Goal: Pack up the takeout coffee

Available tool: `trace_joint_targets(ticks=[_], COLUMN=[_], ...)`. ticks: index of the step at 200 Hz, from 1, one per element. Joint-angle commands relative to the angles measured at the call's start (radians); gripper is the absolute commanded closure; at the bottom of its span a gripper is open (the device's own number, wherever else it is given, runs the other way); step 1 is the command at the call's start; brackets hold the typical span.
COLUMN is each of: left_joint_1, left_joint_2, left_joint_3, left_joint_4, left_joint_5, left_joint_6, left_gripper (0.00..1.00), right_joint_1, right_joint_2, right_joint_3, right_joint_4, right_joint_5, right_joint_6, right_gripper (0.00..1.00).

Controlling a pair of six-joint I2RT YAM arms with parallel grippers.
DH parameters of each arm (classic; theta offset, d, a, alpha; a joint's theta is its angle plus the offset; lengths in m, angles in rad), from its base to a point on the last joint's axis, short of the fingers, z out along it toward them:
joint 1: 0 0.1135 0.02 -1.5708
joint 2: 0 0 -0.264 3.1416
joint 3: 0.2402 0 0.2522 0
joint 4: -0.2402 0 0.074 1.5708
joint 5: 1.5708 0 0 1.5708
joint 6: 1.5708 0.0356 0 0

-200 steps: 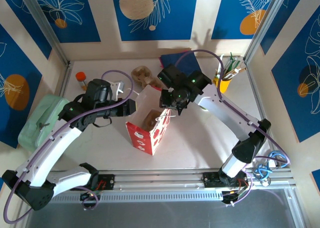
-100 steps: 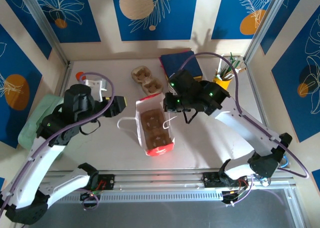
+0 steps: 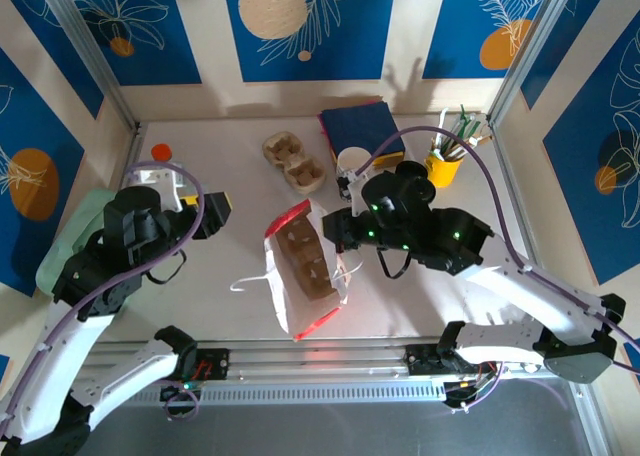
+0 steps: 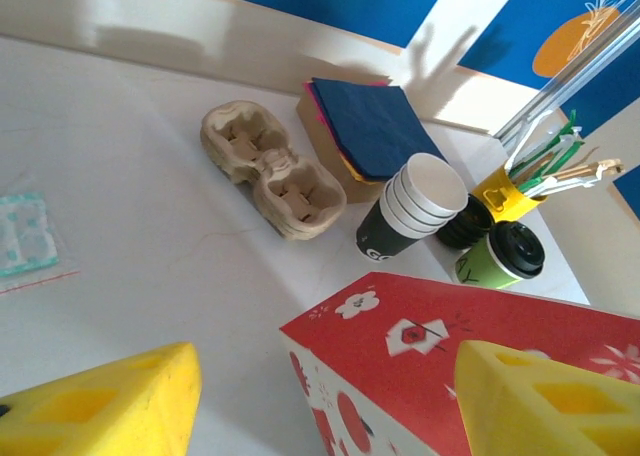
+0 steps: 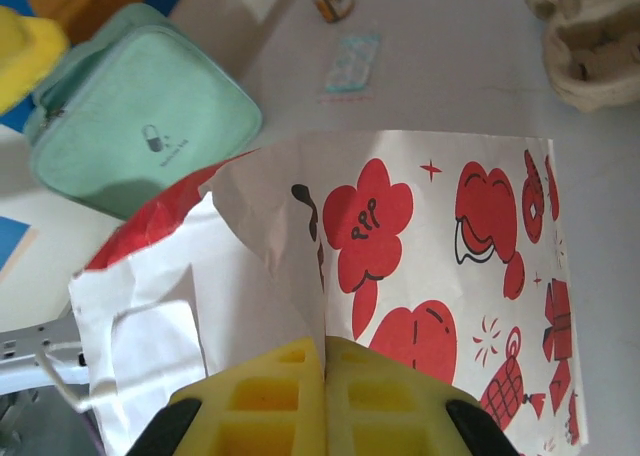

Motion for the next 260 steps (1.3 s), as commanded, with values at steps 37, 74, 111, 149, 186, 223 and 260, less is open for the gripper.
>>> trace_joint_targets(ticks=[37,74,111,149,186,223,260], left_joint_1=[-0.004,-0.004,-0.004,-0.002,-0.002,-0.002,-0.002], left_joint_2=[0.002,0.006,0.017,0.019,0.015,0.01,0.004], left_joint_3=[-0.017,-0.017,-0.02,-0.034,-0.043,-0.049,-0.055], left_joint_4=[0.042,0.046,0.049,0.054,0.049,0.041,0.042], left_joint_5=[-0.023,-0.022,-0.019,-0.014,-0.019,-0.021,-0.019], left_joint_6=[-0.001,0.001,-0.001,-0.007,-0.01,-0.012,-0.013], left_gripper=[0.33,0.32,0.32,0.32,0.32,0.34,0.38], right_joint_1=[0.029,0.01,-0.09,-0.235,-0.342,-0.414,-0.456], right_joint_2=[-0.034,0.008,0.076,0.118,0.184,0.235,0.255], right_joint_3=[-0.015,0.037,0.117,0.124,0.138,0.148,0.155], right_joint_4=[0.079,0.005,-0.109,-0.112,-0.103,-0.084,-0.056], right_joint_5=[0.026,0.033,-0.042,-0.203,-0.349,-0.456,-0.524], right_joint_6=[-0.019,0.04,0.173,0.239,0.24,0.24,0.249], right_gripper=[1.0,1.0,1.0,1.0,1.0,1.0,1.0])
